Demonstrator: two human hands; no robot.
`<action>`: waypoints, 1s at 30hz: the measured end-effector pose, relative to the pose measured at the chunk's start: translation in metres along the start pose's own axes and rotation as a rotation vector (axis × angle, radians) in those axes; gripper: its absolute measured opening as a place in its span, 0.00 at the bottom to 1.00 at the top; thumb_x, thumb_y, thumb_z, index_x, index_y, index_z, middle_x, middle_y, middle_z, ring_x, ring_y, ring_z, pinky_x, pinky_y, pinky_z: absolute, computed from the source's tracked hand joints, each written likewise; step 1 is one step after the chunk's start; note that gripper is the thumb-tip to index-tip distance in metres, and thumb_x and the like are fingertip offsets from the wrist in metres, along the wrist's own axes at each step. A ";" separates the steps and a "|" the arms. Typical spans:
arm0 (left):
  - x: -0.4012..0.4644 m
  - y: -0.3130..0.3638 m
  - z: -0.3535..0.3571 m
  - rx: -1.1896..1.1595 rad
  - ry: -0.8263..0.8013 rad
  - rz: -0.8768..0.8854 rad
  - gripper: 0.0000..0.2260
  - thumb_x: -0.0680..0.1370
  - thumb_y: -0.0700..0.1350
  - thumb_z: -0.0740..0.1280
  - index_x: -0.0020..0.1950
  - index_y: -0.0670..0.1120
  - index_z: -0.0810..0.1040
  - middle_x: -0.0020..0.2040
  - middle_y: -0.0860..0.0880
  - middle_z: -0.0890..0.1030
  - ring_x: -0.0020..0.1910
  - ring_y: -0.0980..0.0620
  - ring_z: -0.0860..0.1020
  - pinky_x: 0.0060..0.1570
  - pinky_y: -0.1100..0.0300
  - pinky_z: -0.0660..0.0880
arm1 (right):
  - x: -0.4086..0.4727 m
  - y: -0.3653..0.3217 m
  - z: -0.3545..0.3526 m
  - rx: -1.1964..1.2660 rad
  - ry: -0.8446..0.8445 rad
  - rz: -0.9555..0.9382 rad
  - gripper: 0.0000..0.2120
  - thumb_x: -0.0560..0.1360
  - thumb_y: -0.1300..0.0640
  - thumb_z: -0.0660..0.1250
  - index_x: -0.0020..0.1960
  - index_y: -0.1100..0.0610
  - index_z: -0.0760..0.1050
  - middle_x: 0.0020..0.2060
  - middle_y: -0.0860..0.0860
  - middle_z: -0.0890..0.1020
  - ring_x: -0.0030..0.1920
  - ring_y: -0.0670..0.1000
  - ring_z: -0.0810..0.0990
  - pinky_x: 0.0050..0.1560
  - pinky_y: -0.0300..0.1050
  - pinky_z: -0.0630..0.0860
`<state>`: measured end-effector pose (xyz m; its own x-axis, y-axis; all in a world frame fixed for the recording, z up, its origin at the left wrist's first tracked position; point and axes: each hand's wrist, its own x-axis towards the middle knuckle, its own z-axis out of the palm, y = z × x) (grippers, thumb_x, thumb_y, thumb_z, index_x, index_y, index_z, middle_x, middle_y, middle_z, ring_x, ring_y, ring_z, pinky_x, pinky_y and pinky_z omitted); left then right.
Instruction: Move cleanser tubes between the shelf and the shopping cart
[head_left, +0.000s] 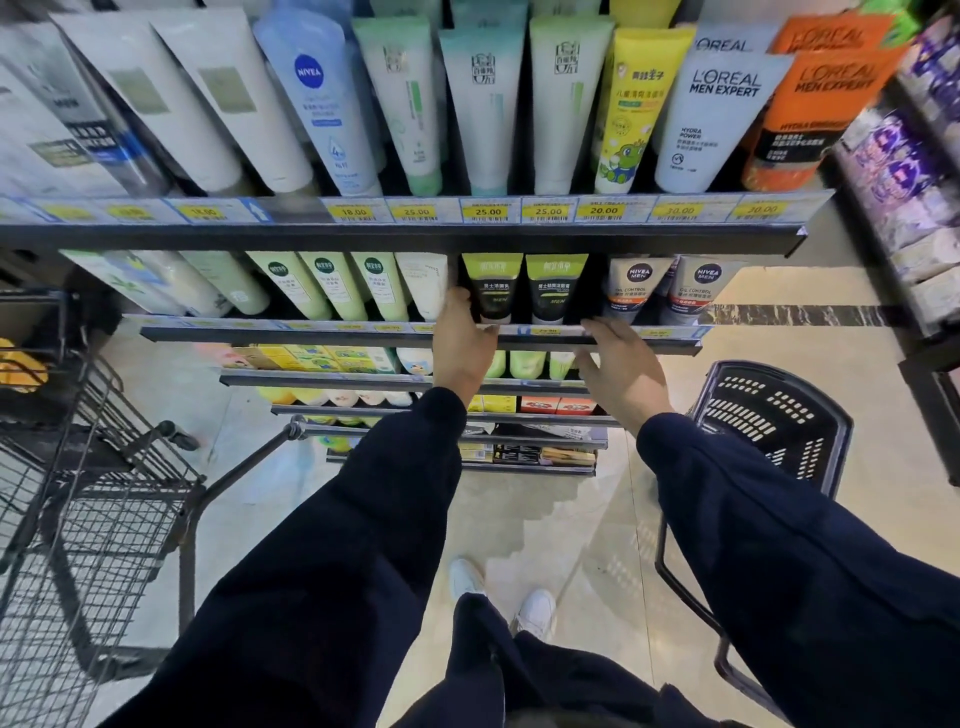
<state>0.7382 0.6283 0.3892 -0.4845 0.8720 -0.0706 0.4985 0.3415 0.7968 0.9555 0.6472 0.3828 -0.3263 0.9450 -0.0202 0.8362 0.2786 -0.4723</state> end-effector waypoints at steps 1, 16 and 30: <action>-0.006 -0.004 -0.002 -0.021 0.017 -0.003 0.21 0.77 0.39 0.74 0.69 0.42 0.72 0.64 0.46 0.80 0.64 0.47 0.78 0.59 0.59 0.75 | -0.004 0.001 -0.001 0.046 0.029 0.031 0.22 0.85 0.52 0.63 0.76 0.58 0.72 0.74 0.57 0.74 0.74 0.58 0.70 0.73 0.50 0.68; 0.006 -0.030 -0.034 -0.185 0.261 -0.111 0.17 0.77 0.40 0.74 0.63 0.42 0.73 0.54 0.51 0.74 0.53 0.52 0.73 0.50 0.64 0.68 | 0.014 0.010 -0.012 0.424 0.293 0.446 0.28 0.81 0.50 0.70 0.78 0.54 0.66 0.72 0.52 0.76 0.71 0.58 0.75 0.71 0.52 0.72; 0.032 -0.038 -0.020 -0.157 0.243 -0.203 0.17 0.75 0.43 0.74 0.61 0.45 0.73 0.56 0.48 0.82 0.53 0.45 0.81 0.54 0.45 0.81 | 0.040 0.020 -0.009 0.465 0.330 0.408 0.23 0.78 0.54 0.74 0.71 0.55 0.72 0.64 0.52 0.83 0.64 0.57 0.81 0.66 0.51 0.75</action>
<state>0.6893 0.6364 0.3690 -0.7287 0.6764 -0.1070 0.2674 0.4248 0.8649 0.9630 0.6916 0.3804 0.1859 0.9816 -0.0428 0.5641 -0.1423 -0.8134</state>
